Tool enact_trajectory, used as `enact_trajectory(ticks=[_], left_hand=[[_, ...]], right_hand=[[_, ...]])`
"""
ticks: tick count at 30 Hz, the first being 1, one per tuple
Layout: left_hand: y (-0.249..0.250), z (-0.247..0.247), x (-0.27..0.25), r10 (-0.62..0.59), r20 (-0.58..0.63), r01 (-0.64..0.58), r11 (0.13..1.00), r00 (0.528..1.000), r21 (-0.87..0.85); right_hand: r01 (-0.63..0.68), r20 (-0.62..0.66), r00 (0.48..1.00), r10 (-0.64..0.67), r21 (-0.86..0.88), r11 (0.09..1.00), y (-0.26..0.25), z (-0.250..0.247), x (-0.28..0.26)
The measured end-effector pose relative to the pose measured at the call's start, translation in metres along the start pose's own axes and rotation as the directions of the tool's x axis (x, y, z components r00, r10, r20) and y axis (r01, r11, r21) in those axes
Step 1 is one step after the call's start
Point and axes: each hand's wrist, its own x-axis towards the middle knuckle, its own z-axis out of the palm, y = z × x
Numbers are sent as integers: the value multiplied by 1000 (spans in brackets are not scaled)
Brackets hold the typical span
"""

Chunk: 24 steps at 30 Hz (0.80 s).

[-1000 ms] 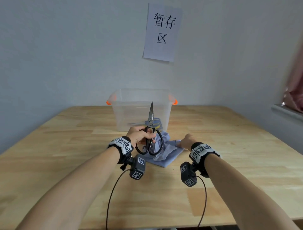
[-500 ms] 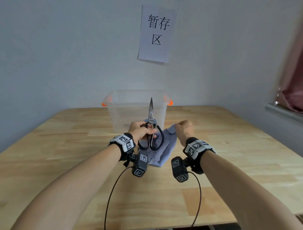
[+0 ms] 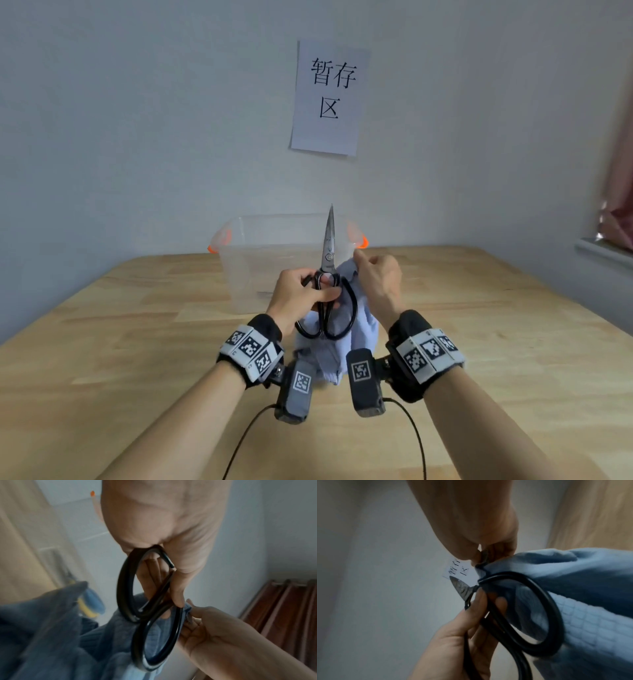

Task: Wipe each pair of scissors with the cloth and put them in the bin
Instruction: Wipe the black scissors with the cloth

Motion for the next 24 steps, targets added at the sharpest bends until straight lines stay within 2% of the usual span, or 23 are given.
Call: enact_trajectory(ticks=[4, 9, 14, 20, 24], left_hand=[[7, -3, 17, 64, 26, -64, 998, 998, 3], [5, -5, 37, 101, 0, -101, 995, 995, 22], [-7, -6, 48, 93, 11, -93, 995, 996, 20], [-7, -6, 58, 93, 10, -93, 996, 996, 10], [-8, -8, 57, 101, 28, -102, 994, 994, 27]], right_hand=[[45, 3, 999, -45, 98, 994, 1, 12, 15], [-12, 146, 988, -38, 326, 945, 4, 25, 29], [-20, 249, 964, -93, 418, 908, 6, 24, 31], [11, 406, 897, -174, 373, 928, 5, 12, 39], [5, 447, 874, -191, 384, 923, 9, 14, 40]])
